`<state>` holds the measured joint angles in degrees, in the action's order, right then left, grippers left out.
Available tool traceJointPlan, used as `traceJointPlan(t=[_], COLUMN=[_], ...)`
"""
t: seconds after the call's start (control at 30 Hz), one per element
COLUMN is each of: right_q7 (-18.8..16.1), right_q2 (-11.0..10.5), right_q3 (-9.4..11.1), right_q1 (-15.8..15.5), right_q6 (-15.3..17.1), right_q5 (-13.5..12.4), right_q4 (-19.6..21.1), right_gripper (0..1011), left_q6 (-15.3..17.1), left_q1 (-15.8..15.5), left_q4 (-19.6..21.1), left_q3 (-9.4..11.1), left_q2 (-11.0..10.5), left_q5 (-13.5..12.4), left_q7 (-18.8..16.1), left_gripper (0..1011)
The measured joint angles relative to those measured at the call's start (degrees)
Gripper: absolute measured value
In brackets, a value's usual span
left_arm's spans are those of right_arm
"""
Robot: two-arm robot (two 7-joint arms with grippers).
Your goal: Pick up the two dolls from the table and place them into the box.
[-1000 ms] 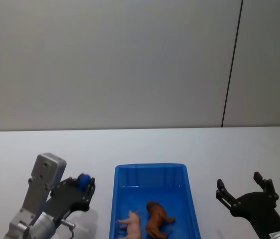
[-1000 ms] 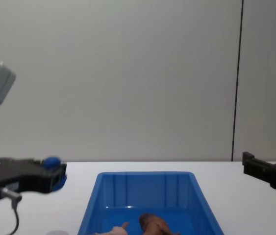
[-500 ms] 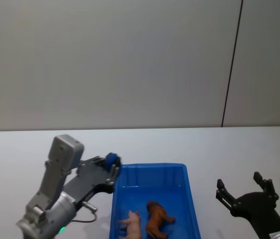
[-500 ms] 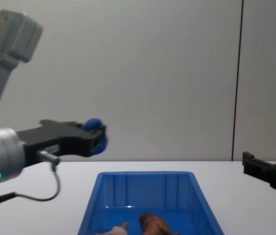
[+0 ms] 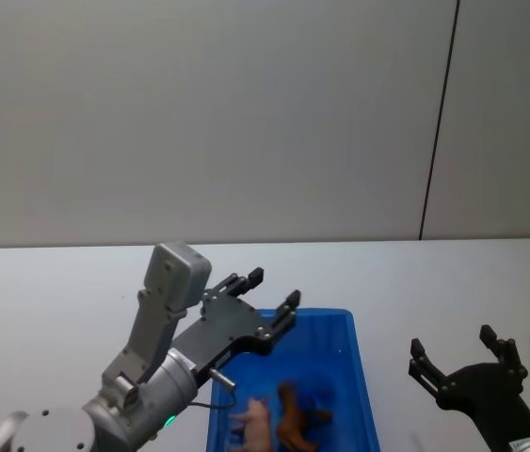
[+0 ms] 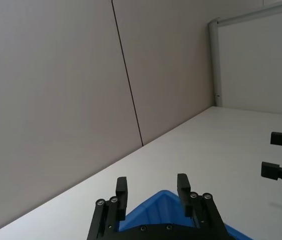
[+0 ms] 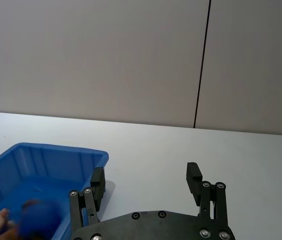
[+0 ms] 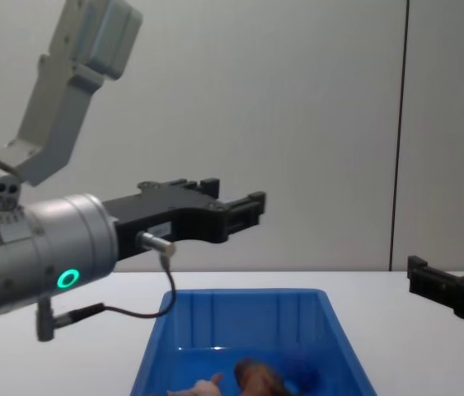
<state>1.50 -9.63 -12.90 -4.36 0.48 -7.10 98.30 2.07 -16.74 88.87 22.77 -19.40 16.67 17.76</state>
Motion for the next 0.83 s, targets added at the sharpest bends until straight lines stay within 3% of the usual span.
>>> traceJointPlan(t=[0.17, 0.23, 0.43, 0.83], right_q7=[0.0, 0.0, 0.0, 0.0], right_q2=[0.0, 0.0, 0.0, 0.0], right_q3=[0.0, 0.0, 0.0, 0.0], right_q1=[0.0, 0.0, 0.0, 0.0], right_q6=[0.0, 0.0, 0.0, 0.0], right_q5=[0.0, 0.0, 0.0, 0.0], right_q4=[0.0, 0.0, 0.0, 0.0], right_gripper=[1001, 1001, 1001, 1001], left_q6=[-0.1, -0.1, -0.1, -0.2], left_q1=[-0.4, -0.6, -0.9, -1.2], left_q4=[-0.2, -0.3, -0.4, -0.5], left_q3=[0.4, 0.6, 0.9, 1.2], left_q2=[0.7, 1.1, 1.6, 2.2], left_q5=[-0.3, -0.4, -0.5, -0.7], left_q7=[0.3, 0.4, 0.6, 0.8], left_gripper=[736, 834, 974, 1001])
